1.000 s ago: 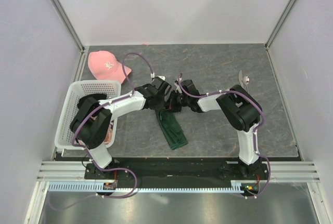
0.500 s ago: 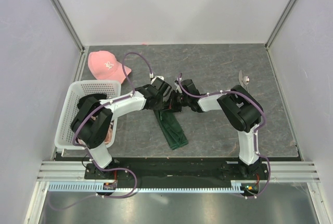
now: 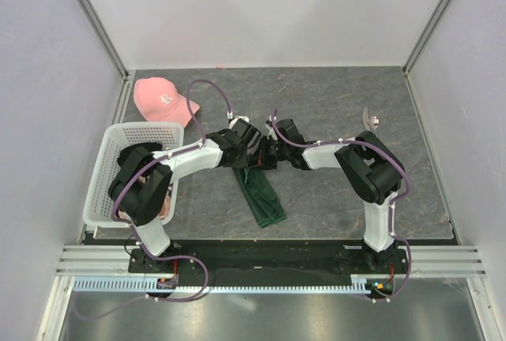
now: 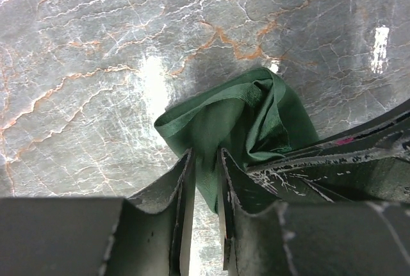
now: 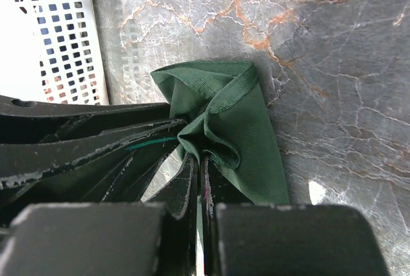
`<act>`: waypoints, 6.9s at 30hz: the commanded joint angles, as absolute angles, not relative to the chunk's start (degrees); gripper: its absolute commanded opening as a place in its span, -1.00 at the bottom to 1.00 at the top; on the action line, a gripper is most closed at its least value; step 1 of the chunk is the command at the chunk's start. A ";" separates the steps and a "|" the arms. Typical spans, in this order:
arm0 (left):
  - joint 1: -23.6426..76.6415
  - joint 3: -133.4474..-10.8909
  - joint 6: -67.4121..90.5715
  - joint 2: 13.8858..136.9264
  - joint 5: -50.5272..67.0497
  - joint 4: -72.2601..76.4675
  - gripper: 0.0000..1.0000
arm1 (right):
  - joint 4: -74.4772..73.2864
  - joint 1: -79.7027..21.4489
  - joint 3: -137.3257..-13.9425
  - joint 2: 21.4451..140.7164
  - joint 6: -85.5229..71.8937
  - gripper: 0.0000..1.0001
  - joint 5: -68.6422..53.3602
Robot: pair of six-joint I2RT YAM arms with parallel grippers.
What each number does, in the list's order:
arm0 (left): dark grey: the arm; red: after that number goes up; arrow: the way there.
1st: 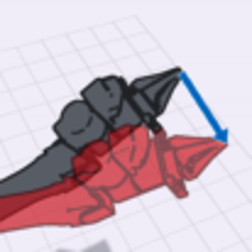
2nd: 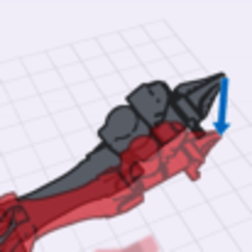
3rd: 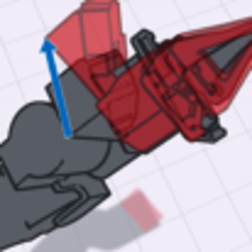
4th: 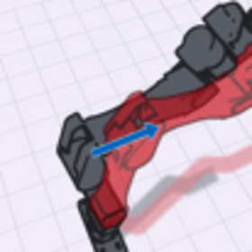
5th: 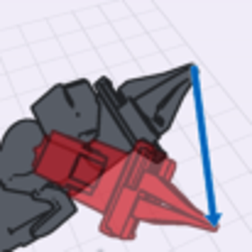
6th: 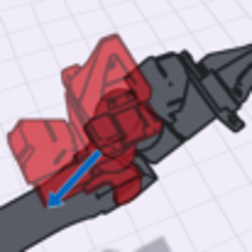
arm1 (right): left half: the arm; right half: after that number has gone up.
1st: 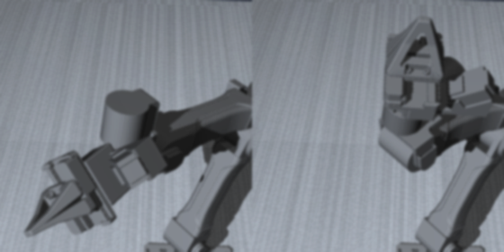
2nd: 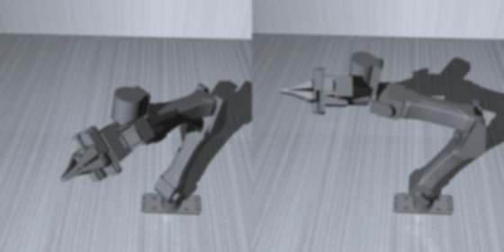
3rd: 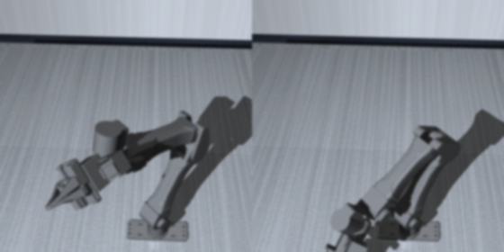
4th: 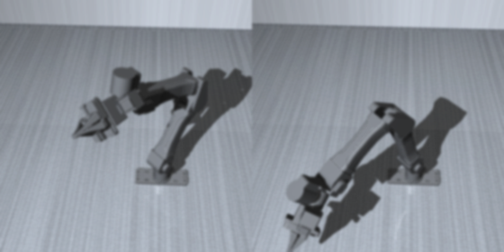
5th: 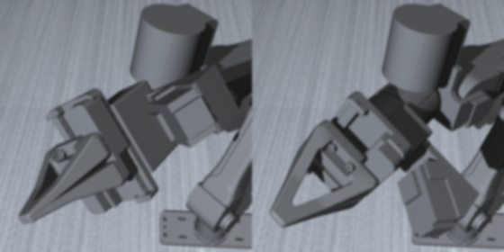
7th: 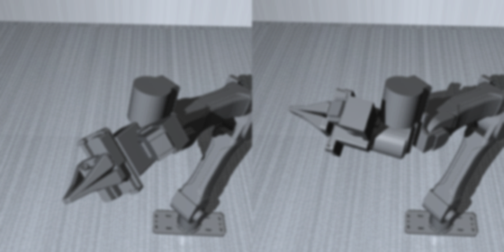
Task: Fold the napkin into a case and place the utensils inside
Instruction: Stuff the top corner of the smaller-rectangle-folded napkin into the folded napkin.
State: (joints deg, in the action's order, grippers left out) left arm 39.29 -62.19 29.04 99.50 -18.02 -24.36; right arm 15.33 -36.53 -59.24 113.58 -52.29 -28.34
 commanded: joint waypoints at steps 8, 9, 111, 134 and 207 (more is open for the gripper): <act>42.45 -64.86 25.22 102.56 -26.37 -24.52 -0.66 | 15.82 -36.83 -59.68 112.06 -51.94 -1.00 -28.65; 42.45 -65.12 25.40 102.74 -27.15 -24.87 -0.73 | 15.91 -36.74 -59.59 112.06 -52.03 -1.00 -28.74; 44.39 -63.72 21.88 102.57 -33.92 -24.69 -0.44 | 18.72 -36.04 -58.27 113.64 -54.14 -1.00 -30.76; 41.14 -56.87 26.36 90.80 -17.24 -21.80 -0.96 | 17.58 -37.61 -59.41 111.71 -55.72 -1.00 -30.67; 32.96 -45.62 32.08 85.96 -2.02 -12.04 -0.96 | 11.41 -39.72 -59.94 111.09 -43.85 -0.32 -27.59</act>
